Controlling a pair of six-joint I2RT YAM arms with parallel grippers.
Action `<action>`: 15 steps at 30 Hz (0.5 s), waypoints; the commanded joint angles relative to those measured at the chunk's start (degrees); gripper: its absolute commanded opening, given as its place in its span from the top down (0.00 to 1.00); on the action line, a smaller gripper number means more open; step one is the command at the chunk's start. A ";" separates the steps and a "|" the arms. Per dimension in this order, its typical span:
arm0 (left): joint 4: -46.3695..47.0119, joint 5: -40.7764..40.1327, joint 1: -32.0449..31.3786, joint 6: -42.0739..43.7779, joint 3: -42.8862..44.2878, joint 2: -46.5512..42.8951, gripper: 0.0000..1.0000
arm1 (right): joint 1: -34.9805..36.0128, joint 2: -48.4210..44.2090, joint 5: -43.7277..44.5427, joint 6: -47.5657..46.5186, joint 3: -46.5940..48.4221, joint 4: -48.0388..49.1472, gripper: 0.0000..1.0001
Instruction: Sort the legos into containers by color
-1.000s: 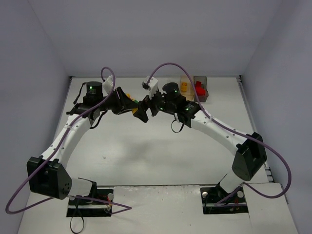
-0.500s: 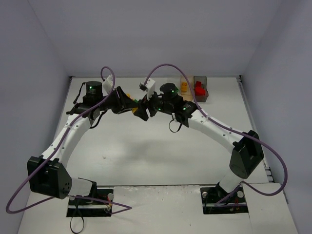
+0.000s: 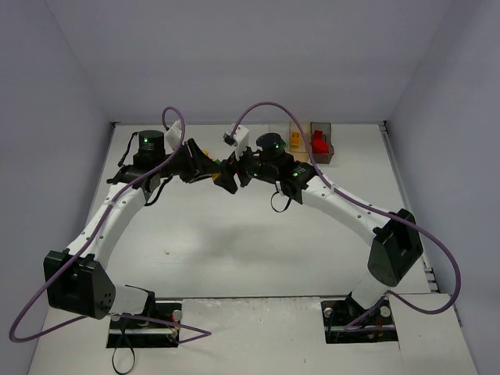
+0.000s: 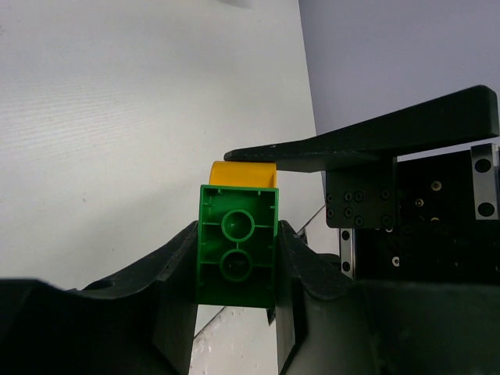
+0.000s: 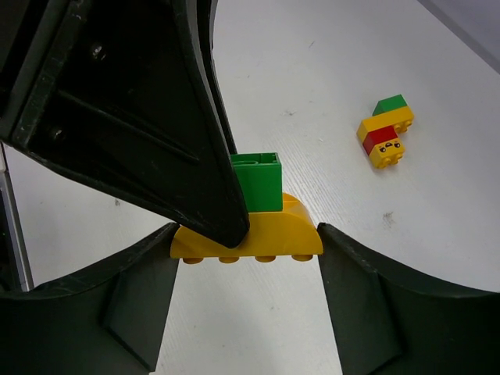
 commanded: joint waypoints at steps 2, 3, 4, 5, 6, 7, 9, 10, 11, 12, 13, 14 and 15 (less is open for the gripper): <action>4.35 2.05 0.18 -0.80 1.76 -1.32 0.97 | 0.17 -2.17 -0.68 -0.18 1.81 5.64 0.50; 4.26 2.13 0.18 -0.72 1.49 -1.49 0.97 | 0.26 -2.26 -0.85 -0.18 1.37 6.07 0.56; 4.34 2.31 0.18 -0.72 1.32 -1.49 0.97 | 0.17 -2.26 -0.94 -0.01 1.19 6.17 0.61; 4.26 2.40 0.18 -0.72 1.23 -1.49 0.97 | 0.26 -2.26 -0.94 0.08 1.10 6.34 0.73; 4.26 2.22 0.18 -0.80 0.97 -1.58 0.97 | 0.26 -2.35 -0.85 0.08 1.01 6.34 0.78; 4.26 2.31 0.18 -0.80 0.96 -1.67 0.97 | 0.17 -2.35 -0.85 0.17 0.67 6.26 0.82; 3.56 2.14 0.18 -0.37 1.05 -1.84 0.82 | 0.26 -2.52 -0.77 0.08 0.40 6.26 0.88; 3.03 1.09 0.18 -0.02 1.23 -2.02 0.74 | 0.26 -2.61 -0.77 0.08 -0.04 6.25 0.89; 2.24 0.30 0.27 1.29 1.58 -2.19 0.66 | 0.26 -2.70 -0.68 -0.09 -0.21 6.25 0.89; 0.50 -0.58 0.27 2.00 2.01 -2.28 0.55 | 0.26 -2.79 -0.59 -0.09 -0.30 5.99 0.89; -0.30 -2.16 0.27 2.53 2.98 -2.46 0.51 | 0.26 -2.96 -0.42 -0.18 -0.57 5.90 0.89; -0.83 -2.78 0.27 2.97 3.51 -2.55 0.49 | 0.17 -3.14 -0.33 -0.18 -0.92 5.90 0.88; -1.28 -3.22 0.27 3.50 3.86 -2.63 0.47 | 0.26 -3.49 -0.15 -0.27 -1.09 5.73 0.88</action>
